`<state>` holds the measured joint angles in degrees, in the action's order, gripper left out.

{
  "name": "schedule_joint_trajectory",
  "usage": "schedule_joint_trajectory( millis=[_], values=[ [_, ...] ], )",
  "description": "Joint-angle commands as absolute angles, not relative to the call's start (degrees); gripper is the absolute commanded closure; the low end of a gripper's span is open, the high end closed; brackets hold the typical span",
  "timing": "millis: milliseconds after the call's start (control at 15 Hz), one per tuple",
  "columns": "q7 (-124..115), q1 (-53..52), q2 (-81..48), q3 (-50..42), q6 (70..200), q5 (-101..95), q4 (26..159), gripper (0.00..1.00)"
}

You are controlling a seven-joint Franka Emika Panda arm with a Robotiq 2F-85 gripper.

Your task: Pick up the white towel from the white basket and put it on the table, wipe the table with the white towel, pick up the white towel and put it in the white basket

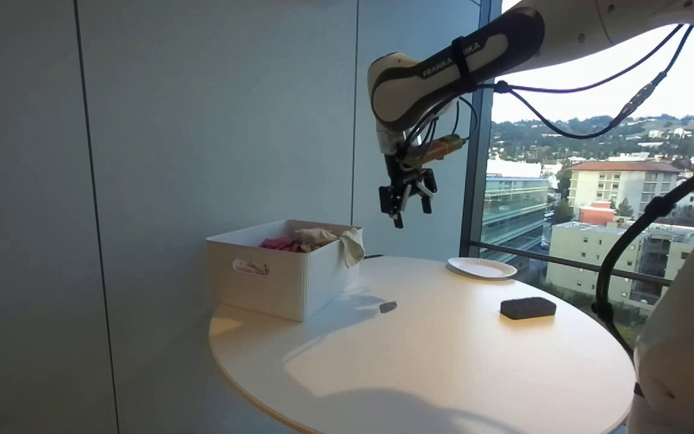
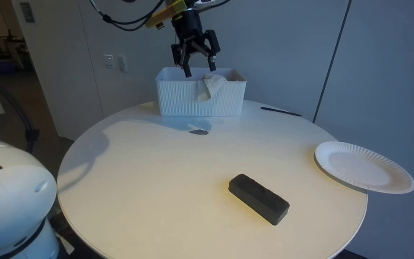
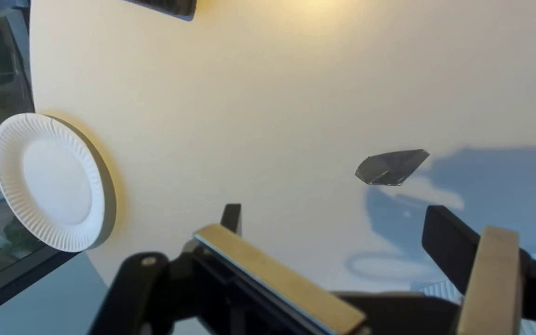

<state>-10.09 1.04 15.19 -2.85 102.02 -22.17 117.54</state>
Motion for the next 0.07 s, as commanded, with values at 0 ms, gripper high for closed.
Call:
schedule_joint_trajectory(
  millis=[0],
  values=[
    [-10.0, 2.0, 14.8, -1.6, 102.0, -21.9, 117.2, 0.0]
  ],
)
